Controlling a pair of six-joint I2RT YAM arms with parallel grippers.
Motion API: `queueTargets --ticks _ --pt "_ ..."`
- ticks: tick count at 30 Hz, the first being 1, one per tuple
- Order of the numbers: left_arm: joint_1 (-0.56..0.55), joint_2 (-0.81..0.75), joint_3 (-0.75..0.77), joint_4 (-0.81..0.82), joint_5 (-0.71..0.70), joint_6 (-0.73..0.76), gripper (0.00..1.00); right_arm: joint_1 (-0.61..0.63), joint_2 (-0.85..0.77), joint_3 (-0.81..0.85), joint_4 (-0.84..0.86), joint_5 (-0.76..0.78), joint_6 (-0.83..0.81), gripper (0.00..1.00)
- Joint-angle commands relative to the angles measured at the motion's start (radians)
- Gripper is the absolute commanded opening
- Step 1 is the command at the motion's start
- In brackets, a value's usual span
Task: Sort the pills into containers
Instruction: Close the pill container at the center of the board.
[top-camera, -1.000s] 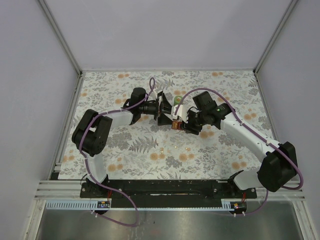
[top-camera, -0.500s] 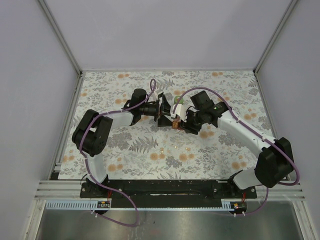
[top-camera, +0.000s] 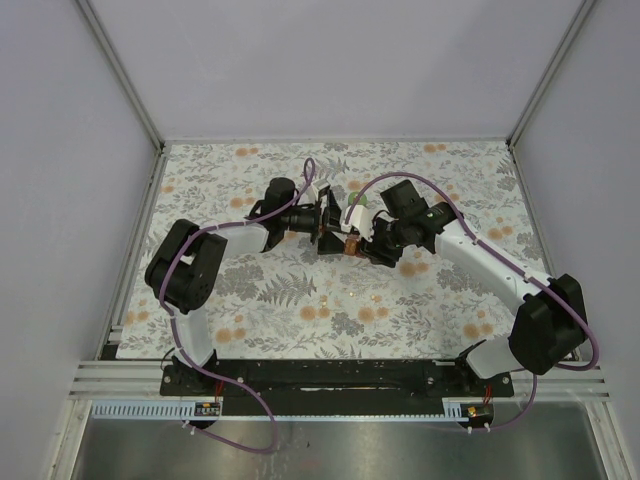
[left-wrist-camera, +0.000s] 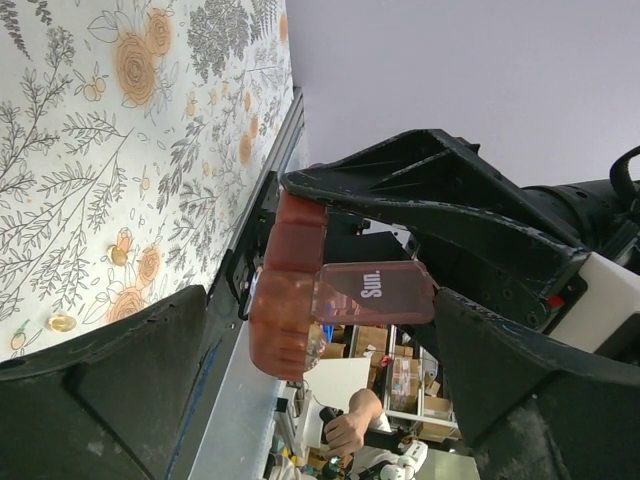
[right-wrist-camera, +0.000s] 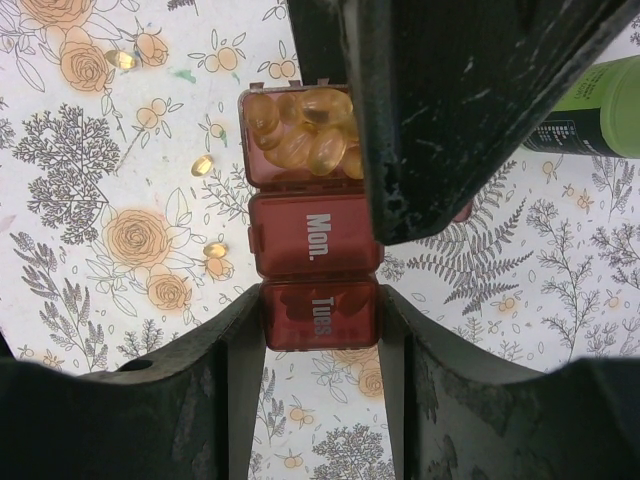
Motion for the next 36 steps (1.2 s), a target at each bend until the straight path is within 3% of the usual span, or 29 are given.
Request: queueTargets --ticks 1,12,36 --pt "-0.002 -0.040 0.006 0.093 0.040 -0.039 0.99 0.009 -0.009 0.021 0.029 0.026 0.013 0.03" --pt "0.038 -0.005 0.010 0.223 0.040 -0.168 0.99 0.009 -0.027 0.008 0.044 0.015 0.022 0.02" --pt "0.032 0.093 0.013 0.261 0.032 -0.205 0.99 0.012 -0.057 -0.004 0.050 -0.002 0.032 0.02"
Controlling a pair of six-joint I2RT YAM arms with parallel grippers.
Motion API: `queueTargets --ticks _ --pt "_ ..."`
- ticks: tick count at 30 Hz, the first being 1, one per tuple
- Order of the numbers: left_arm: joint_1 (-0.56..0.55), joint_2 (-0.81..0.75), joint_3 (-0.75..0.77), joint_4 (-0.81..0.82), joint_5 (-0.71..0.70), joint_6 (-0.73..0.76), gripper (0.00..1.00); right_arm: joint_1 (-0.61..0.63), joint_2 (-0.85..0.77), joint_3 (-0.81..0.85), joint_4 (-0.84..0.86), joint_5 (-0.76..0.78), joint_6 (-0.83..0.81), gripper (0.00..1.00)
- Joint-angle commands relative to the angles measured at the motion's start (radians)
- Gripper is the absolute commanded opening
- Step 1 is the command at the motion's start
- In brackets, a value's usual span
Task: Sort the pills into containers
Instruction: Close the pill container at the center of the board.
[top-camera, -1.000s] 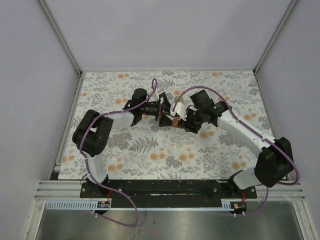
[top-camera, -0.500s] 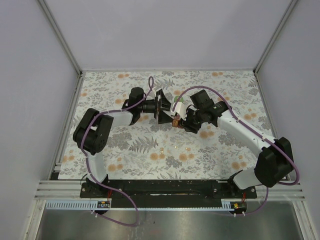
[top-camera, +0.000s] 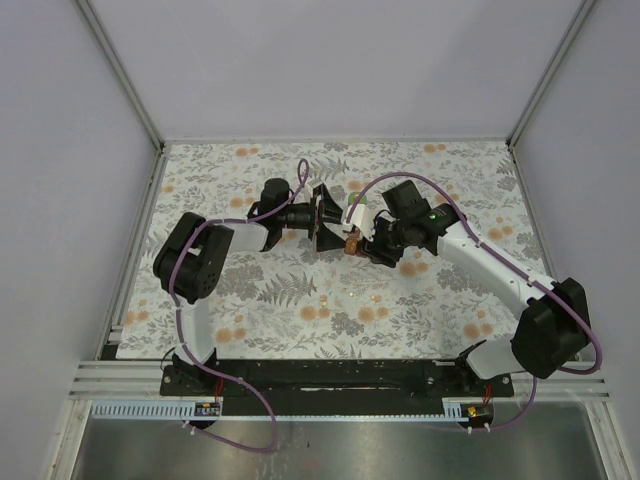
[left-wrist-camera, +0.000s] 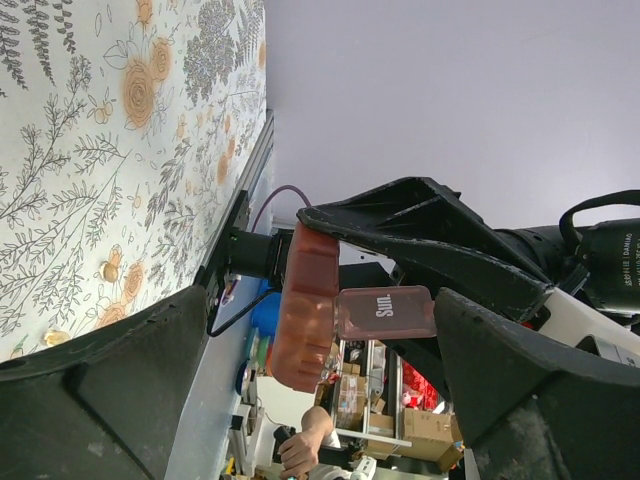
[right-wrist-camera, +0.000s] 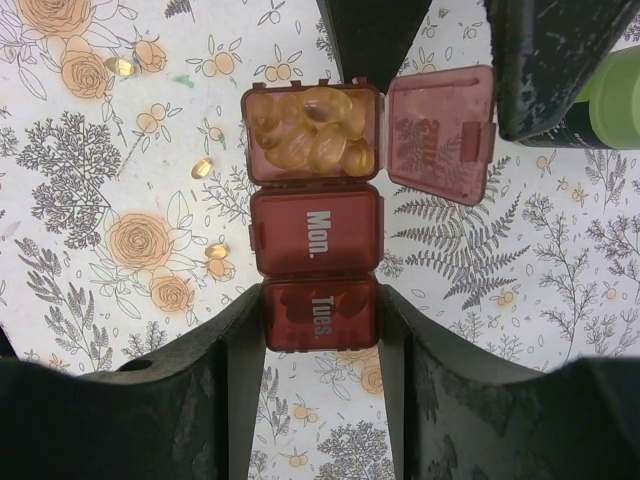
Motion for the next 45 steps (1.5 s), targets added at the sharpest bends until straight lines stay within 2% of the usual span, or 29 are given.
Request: queueTargets --ticks 1,33,37,45 --pt "-0.008 0.001 0.014 0.061 0.013 0.006 0.99 0.011 -0.029 0.006 0.041 -0.011 0.008 0.02" --pt "-0.049 -0.061 -0.020 -0.068 0.007 0.132 0.99 0.011 0.011 0.035 0.045 0.045 0.039 0.01" --pt "-0.049 -0.070 -0.026 -0.071 0.005 0.143 0.96 0.011 0.015 0.038 0.047 0.056 0.043 0.01" --pt "-0.049 -0.068 -0.030 -0.086 0.010 0.166 0.83 0.005 0.012 0.039 0.045 0.065 0.049 0.01"
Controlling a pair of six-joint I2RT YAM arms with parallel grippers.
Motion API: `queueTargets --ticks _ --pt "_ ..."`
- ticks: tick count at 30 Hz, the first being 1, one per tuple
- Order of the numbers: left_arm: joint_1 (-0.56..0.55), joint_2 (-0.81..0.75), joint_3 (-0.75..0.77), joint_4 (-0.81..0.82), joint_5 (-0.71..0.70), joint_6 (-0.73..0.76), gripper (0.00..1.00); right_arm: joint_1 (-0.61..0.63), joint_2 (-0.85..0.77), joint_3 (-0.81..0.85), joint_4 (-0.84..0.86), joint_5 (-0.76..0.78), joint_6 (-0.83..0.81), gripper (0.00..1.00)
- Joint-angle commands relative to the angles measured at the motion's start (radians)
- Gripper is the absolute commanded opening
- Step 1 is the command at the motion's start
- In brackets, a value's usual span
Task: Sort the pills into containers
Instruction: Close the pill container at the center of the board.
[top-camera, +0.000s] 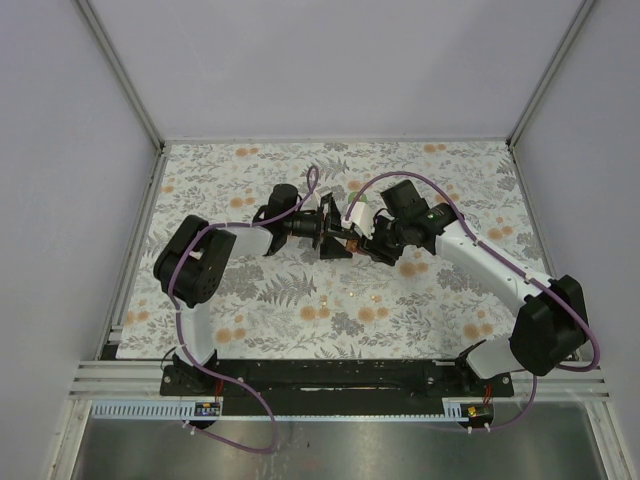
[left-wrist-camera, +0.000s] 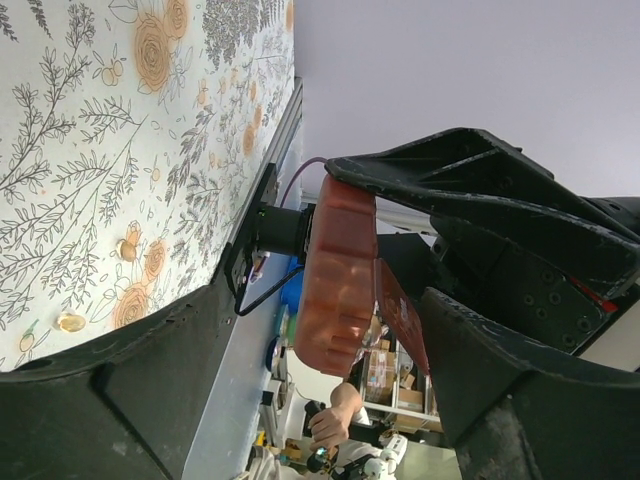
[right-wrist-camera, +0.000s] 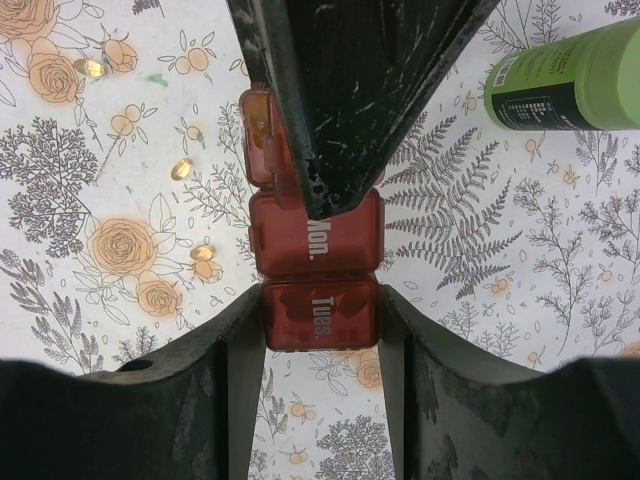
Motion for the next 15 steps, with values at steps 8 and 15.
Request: queueTargets --ticks 8,15 --pt "0.001 -0.043 -0.017 0.019 0.014 0.038 0.69 -0.009 -0.001 0.044 0.028 0.018 0.021 0.01" --pt "0.001 -0.043 -0.015 0.013 0.015 0.051 0.62 -0.022 0.000 0.049 0.024 0.013 0.021 0.00"
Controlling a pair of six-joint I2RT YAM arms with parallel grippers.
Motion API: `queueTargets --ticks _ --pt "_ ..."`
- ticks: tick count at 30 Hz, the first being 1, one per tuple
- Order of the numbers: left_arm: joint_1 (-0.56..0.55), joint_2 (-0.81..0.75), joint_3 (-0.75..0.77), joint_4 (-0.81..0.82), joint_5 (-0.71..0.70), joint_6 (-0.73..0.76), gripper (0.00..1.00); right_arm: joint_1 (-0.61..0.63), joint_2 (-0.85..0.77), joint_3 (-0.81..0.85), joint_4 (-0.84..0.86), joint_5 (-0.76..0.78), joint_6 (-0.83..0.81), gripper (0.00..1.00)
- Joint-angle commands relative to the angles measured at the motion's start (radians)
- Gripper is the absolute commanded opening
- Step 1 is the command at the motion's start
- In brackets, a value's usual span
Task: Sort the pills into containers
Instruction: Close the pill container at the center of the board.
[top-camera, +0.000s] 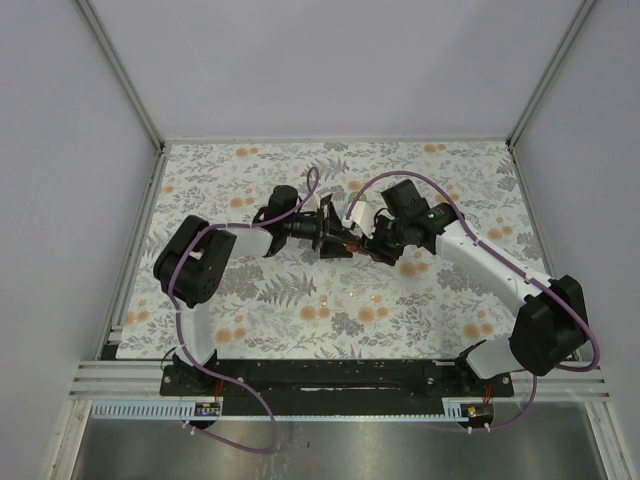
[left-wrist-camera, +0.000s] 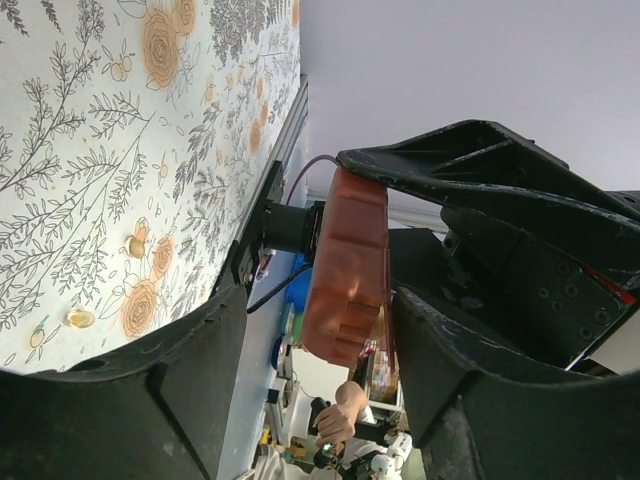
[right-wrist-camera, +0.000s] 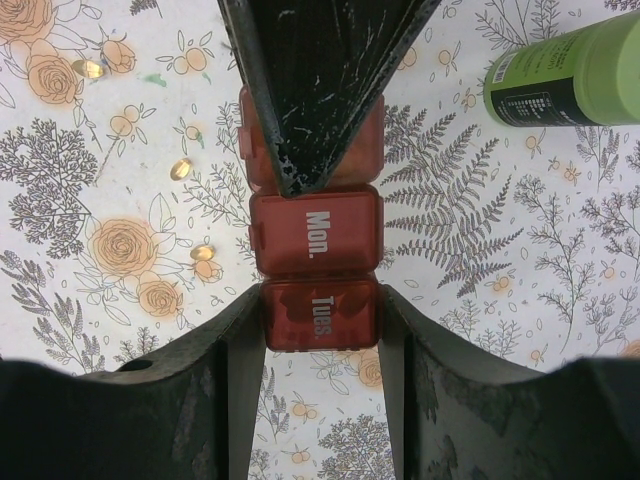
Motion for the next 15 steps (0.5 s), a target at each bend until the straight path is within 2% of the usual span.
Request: queueTargets --ticks 1,10,15 --pt "0.001 -0.044 -0.004 0.017 0.015 0.030 0.61 -0.014 0.001 0.050 0.022 0.014 0.012 0.00" --pt "0.001 -0.041 0.004 -0.008 0.018 0.058 0.43 -0.022 0.001 0.059 0.019 0.005 0.016 0.00" --pt "0.001 -0.045 0.010 -0.007 0.022 0.061 0.41 -0.023 0.001 0.059 0.018 0.001 0.019 0.00"
